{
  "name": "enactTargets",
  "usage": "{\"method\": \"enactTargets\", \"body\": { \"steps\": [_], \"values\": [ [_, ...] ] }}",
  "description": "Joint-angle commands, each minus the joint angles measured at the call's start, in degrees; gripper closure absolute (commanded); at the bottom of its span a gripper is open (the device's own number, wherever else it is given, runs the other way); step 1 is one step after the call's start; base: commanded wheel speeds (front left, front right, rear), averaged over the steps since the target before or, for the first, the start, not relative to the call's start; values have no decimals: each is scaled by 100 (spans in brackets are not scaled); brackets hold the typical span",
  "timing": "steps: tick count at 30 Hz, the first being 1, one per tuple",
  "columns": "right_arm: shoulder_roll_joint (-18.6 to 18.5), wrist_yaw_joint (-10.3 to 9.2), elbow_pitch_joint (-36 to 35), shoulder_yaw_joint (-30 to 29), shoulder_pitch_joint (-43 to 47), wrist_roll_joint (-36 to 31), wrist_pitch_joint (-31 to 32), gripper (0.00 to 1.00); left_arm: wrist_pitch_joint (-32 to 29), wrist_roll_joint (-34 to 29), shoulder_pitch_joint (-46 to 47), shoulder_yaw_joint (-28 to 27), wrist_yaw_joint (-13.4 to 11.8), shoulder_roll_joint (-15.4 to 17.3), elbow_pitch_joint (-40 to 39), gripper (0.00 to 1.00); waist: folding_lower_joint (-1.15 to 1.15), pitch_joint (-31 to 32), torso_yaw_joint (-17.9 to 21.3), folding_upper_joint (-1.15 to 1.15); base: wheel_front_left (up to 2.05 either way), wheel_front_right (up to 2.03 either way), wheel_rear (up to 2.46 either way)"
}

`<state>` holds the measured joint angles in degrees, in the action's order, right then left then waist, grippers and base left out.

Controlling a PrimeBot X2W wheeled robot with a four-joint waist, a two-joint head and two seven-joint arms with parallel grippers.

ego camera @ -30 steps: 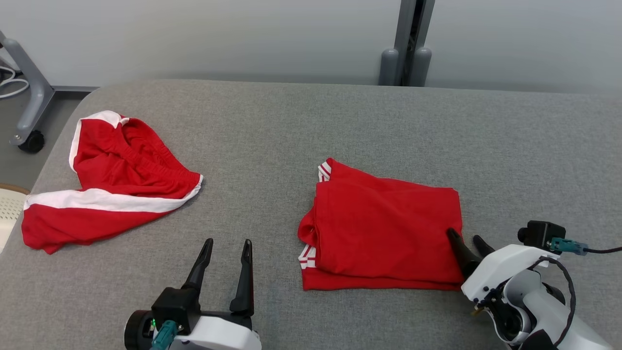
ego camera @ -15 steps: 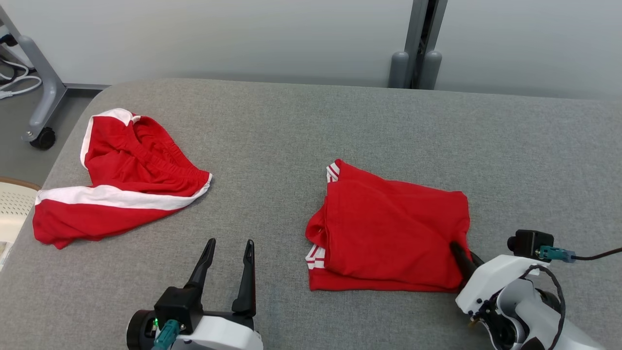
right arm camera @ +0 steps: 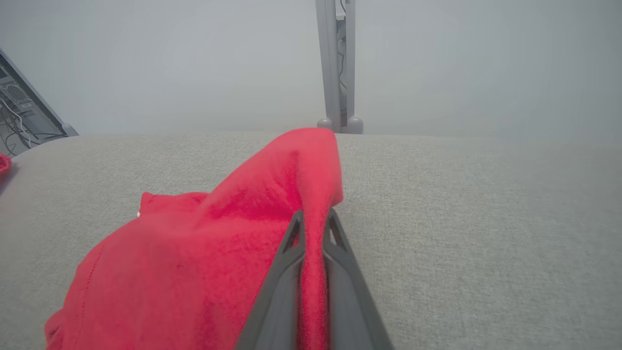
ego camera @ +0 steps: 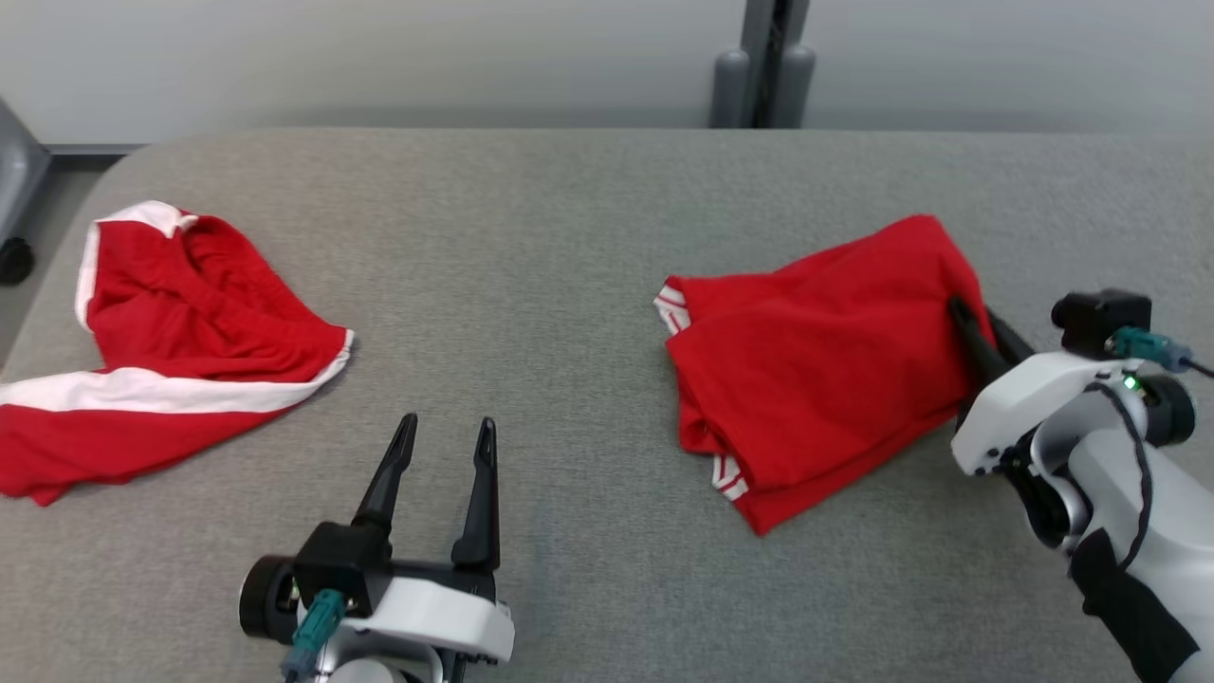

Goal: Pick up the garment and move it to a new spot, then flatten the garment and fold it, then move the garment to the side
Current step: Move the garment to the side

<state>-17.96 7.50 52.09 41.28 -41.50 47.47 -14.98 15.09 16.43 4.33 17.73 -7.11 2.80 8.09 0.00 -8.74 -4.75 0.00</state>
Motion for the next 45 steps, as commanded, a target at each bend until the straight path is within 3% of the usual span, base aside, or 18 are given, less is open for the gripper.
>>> {"method": "enactTargets", "body": {
  "steps": [1,7,12,25,31,45],
  "values": [
    [-44,-1,-69,-139,-66,-173,-27,100,7,-51,152,3,10,21,-33,0,0,-180,190,0,0,0,0],
    [45,-1,-362,-1022,-187,-1051,-29,100,7,186,467,-14,-6,21,-215,0,0,-501,694,0,0,0,0],
    [176,-1,-568,-1729,-183,-1601,-29,100,7,31,728,10,42,21,-307,0,0,-744,1158,0,0,0,0],
    [572,-1,-822,-2563,-1,-2203,-30,100,7,-359,1113,-47,245,49,-116,0,0,-1148,2217,0,0,0,0],
    [479,-1,-918,-2626,-203,-2213,-30,100,6,-281,1272,-66,294,51,-140,0,0,-1346,2378,0,0,0,0],
    [-418,-1,-975,-2536,-1117,-2442,-30,100,-650,-293,1735,219,154,82,-1145,0,0,-2001,2218,0,0,0,0]
  ]
}}
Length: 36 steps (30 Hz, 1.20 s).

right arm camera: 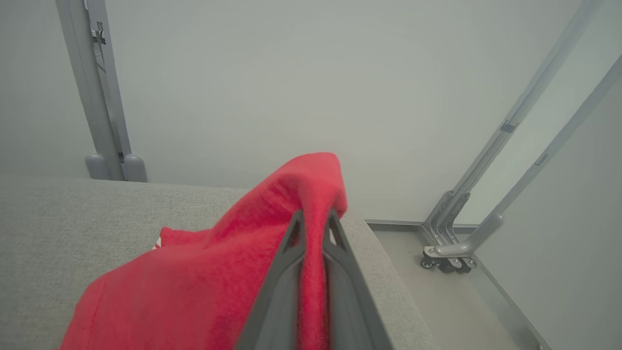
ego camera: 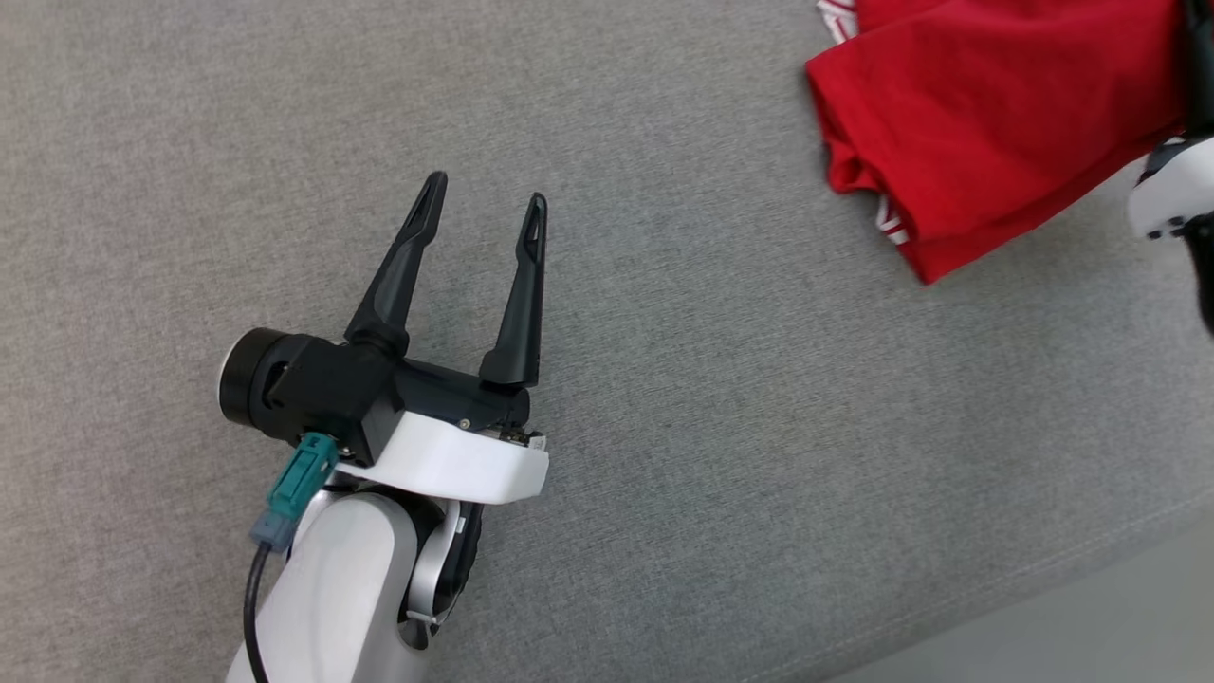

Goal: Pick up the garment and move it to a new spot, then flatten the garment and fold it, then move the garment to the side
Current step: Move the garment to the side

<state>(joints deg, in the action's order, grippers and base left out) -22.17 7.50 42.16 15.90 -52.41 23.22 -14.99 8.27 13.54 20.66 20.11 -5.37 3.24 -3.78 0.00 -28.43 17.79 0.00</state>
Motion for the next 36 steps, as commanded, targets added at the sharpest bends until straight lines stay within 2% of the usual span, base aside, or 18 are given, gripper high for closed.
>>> {"method": "enactTargets", "body": {
  "steps": [1,8,14,15,16,17,21,25,29,36],
  "values": [
    [-64,-1,23,-17,-59,-64,-29,100,-17,-32,117,12,-30,43,-60,0,0,-66,-61,0,0,0,0],
    [-397,-1,214,-224,-217,-272,-29,100,-254,-238,97,93,-129,155,-525,0,0,-291,-193,0,0,0,0],
    [-470,-1,633,-480,-206,-621,-29,98,-302,-254,39,151,-148,200,-613,0,0,-328,-271,0,0,0,0],
    [-479,-1,659,-608,-228,-744,-30,86,-304,-251,41,163,-145,199,-609,0,0,-325,-288,0,0,0,0],
    [-470,-2,674,-745,-238,-871,-29,48,-304,-248,52,179,-141,196,-605,0,0,-320,-309,0,0,0,0],
    [-417,-1,627,-1090,-202,-1168,-29,0,-288,-246,73,194,-150,191,-606,0,0,-302,-347,0,0,0,0],
    [-183,-1,268,-1864,-68,-1933,-28,0,-227,-200,74,197,-167,186,-556,0,0,-253,-431,0,0,0,0],
    [267,-1,-166,-2142,70,-2324,-22,0,-115,-113,11,194,-188,154,-444,0,0,-106,-523,0,0,0,0],
    [681,-1,-424,-1943,259,-2243,-21,0,61,22,-36,172,-241,106,-268,0,0,137,-658,0,0,0,0],
    [1032,-1,-739,-1403,622,-1705,-21,0,358,136,-231,39,-398,88,140,0,0,638,-979,0,0,0,0]
  ]
}}
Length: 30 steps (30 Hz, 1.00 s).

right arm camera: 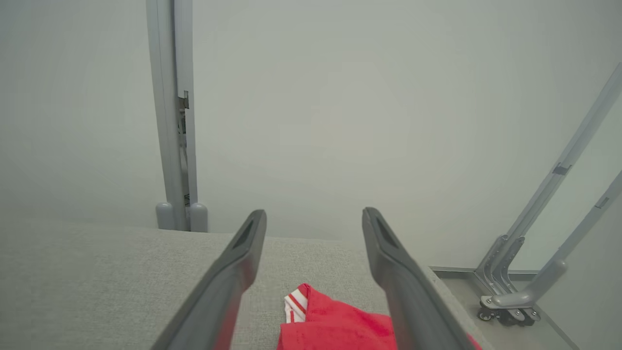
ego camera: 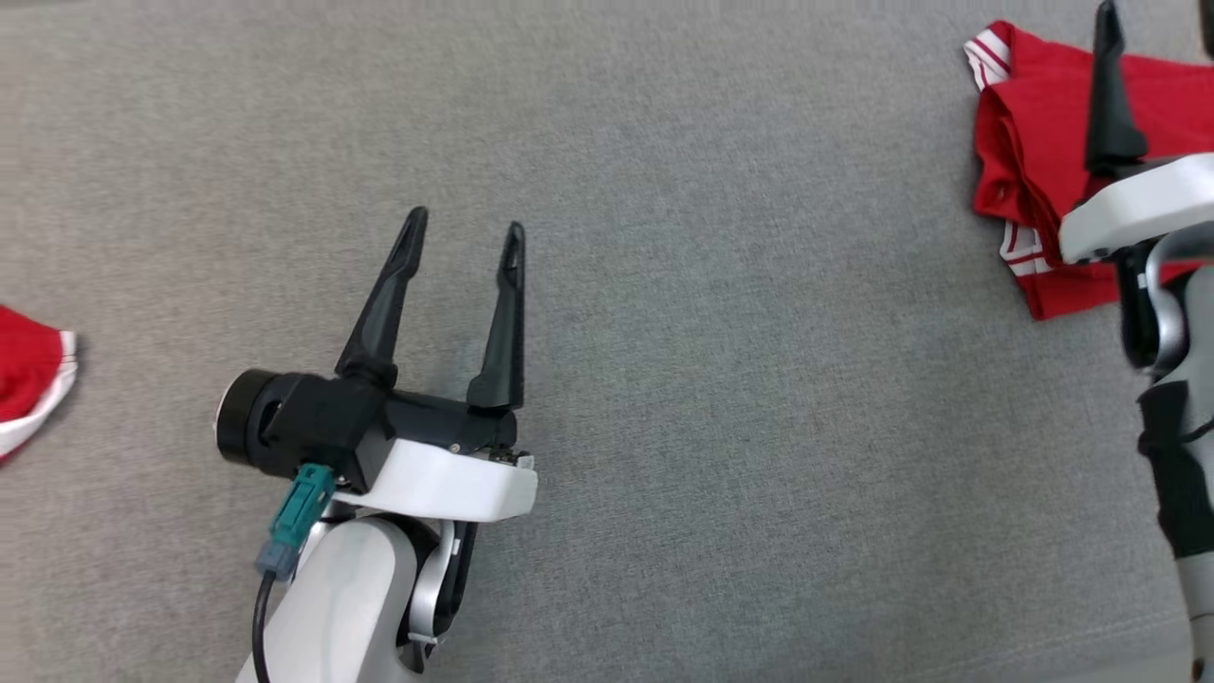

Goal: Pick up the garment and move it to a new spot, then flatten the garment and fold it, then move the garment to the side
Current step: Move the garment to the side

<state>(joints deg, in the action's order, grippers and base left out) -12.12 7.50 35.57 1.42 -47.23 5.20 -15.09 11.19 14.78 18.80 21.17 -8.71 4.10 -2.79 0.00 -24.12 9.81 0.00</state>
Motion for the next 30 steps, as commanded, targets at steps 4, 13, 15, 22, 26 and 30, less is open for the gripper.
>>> {"method": "enactTargets", "body": {
  "steps": [4,13,15,22,26,30],
  "values": [
    [169,-1,-168,239,339,342,-11,0,179,106,-187,-147,-113,-12,228,0,0,429,-335,0,0,0,0],
    [502,-1,-478,743,1216,806,-12,0,374,163,-529,-301,-201,-10,685,0,0,1202,-724,0,0,0,0],
    [562,-1,-606,746,1479,853,-11,0,389,211,-627,-344,-187,-22,753,0,0,1390,-786,0,0,0,0],
    [750,-1,-1123,679,2606,713,-11,0,401,237,-1124,-626,-126,-43,792,0,0,1923,-862,0,0,0,0],
    [798,-1,-1303,576,3249,656,-11,0,401,243,-1494,-776,8,-62,888,0,0,2254,-879,0,0,0,0],
    [852,-1,-1605,492,3799,584,-11,0,402,267,-1728,-915,117,-85,1020,0,0,2453,-918,0,0,0,0]
  ]
}}
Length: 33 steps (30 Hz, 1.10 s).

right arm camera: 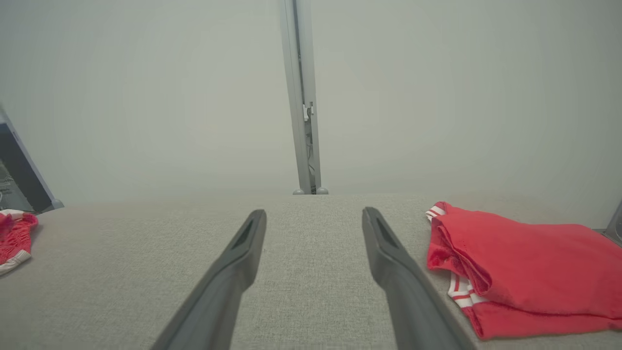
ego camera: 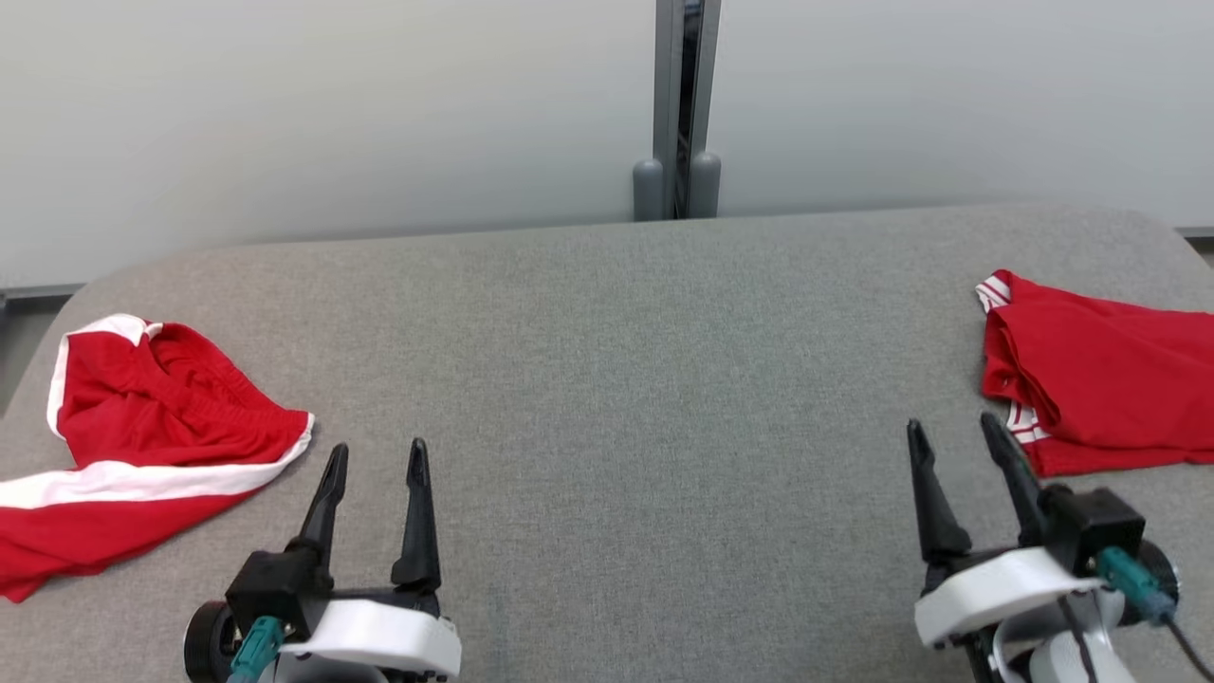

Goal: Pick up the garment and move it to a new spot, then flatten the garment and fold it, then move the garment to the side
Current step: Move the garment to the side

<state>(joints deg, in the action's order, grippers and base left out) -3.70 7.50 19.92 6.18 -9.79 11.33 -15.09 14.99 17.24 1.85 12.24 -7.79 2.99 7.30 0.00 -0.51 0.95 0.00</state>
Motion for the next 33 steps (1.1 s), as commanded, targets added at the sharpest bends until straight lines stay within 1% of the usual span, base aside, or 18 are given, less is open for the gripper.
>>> {"method": "enactTargets", "body": {
  "steps": [1,4,9,16,22,33],
  "values": [
    [20,-1,-130,73,156,-44,-11,0,23,20,-77,-57,50,17,40,0,0,126,-34,0,0,0,0],
    [10,-1,-394,144,436,14,-11,0,22,49,-230,-79,199,10,206,0,0,224,-48,0,0,0,0],
    [-32,-1,-597,229,750,67,-11,0,23,-136,-447,-255,249,3,398,0,0,350,-64,0,0,0,0],
    [-18,-1,-758,179,1107,116,-11,0,24,-244,-677,-531,352,2,401,0,0,516,-86,0,0,0,0],
    [12,-1,-791,154,1269,178,-11,0,24,-267,-744,-634,370,1,353,0,0,613,-84,0,0,0,0],
    [43,-1,-778,239,1272,163,-11,0,23,-264,-836,-608,389,0,372,0,0,711,-25,0,0,0,0]
  ]
}}
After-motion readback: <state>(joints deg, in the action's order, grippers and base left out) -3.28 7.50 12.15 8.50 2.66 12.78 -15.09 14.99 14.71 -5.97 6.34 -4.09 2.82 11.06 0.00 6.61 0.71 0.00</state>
